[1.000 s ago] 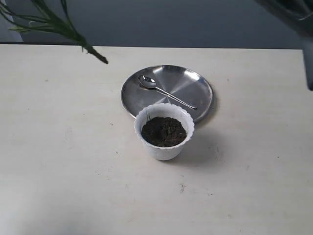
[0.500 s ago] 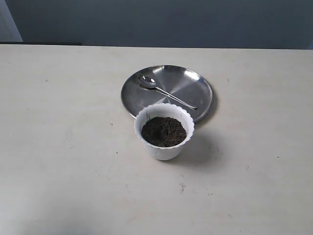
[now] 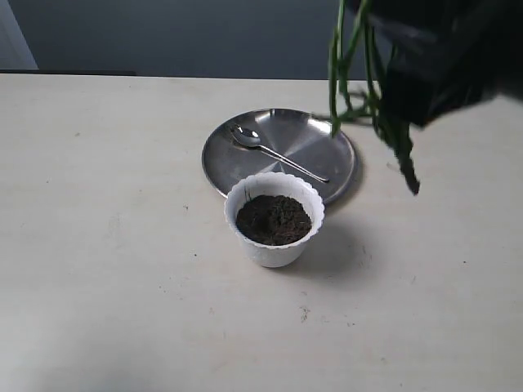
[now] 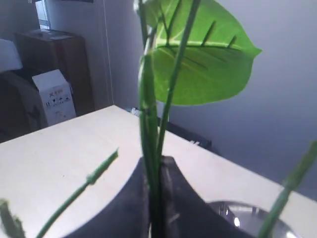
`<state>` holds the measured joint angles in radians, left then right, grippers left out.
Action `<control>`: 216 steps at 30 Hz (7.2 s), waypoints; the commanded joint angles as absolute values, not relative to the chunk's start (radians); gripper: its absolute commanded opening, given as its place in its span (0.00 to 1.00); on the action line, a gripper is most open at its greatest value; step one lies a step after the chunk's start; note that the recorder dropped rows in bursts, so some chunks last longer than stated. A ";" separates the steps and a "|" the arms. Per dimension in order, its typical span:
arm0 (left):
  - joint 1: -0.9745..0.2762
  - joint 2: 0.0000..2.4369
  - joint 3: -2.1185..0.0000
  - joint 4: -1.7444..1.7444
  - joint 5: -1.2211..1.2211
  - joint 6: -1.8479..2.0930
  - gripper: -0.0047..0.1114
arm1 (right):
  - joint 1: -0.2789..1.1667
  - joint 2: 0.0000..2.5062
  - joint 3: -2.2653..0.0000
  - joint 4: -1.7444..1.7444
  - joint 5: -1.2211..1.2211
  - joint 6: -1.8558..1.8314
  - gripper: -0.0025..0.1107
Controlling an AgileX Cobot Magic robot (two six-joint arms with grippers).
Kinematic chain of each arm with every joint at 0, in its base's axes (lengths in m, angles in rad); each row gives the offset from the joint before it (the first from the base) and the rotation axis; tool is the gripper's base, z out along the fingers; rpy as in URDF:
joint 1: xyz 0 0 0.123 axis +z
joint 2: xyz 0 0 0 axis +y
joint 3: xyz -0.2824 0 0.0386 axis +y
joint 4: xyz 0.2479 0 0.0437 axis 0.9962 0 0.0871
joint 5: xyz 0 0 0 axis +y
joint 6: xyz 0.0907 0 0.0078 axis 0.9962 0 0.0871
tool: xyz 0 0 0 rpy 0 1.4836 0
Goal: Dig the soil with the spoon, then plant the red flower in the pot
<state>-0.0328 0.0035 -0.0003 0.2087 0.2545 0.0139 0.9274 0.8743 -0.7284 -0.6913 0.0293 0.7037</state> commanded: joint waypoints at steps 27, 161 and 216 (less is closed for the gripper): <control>-0.032 0.000 0.000 0.204 0.244 0.011 0.04 | 0.582 1.645 -0.600 -0.464 -1.221 0.579 0.02; -0.032 0.000 0.000 0.204 0.244 0.011 0.04 | 0.608 1.771 -0.613 -0.842 -0.607 0.472 0.35; -0.032 0.000 0.000 0.204 0.244 0.011 0.04 | 0.608 1.648 -0.613 -1.095 -0.454 0.732 0.62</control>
